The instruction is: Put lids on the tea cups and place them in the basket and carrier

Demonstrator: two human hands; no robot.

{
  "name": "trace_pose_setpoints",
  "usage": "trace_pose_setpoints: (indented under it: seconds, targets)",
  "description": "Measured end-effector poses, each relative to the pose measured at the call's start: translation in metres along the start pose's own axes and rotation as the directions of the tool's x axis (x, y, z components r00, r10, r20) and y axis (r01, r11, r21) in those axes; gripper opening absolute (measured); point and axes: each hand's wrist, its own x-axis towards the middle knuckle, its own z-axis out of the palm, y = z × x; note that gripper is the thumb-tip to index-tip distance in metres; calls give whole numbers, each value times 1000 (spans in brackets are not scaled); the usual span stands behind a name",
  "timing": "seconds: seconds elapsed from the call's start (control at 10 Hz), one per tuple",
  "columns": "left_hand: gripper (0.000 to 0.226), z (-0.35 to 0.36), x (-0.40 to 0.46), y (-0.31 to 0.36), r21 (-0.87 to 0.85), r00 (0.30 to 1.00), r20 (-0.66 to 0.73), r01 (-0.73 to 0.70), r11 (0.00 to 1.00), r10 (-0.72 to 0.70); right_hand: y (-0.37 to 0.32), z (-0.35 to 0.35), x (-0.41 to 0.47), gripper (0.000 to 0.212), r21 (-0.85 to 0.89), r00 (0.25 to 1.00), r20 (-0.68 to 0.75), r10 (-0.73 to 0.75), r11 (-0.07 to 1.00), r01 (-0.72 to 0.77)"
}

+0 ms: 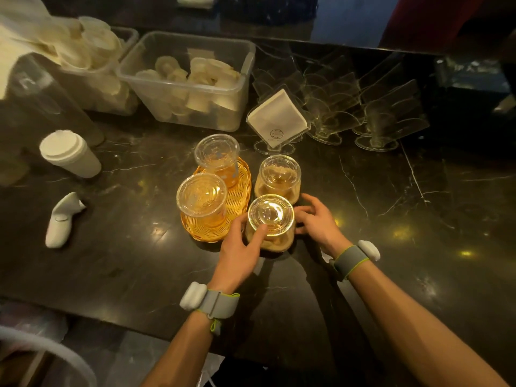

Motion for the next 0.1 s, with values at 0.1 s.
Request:
trace_pose_setpoints:
  seconds: [0.1]
  targets:
    - [55, -11, -4, 6, 47, 995, -90, -27, 999, 31, -12, -8, -13, 47, -13, 997, -68, -38, 999, 37]
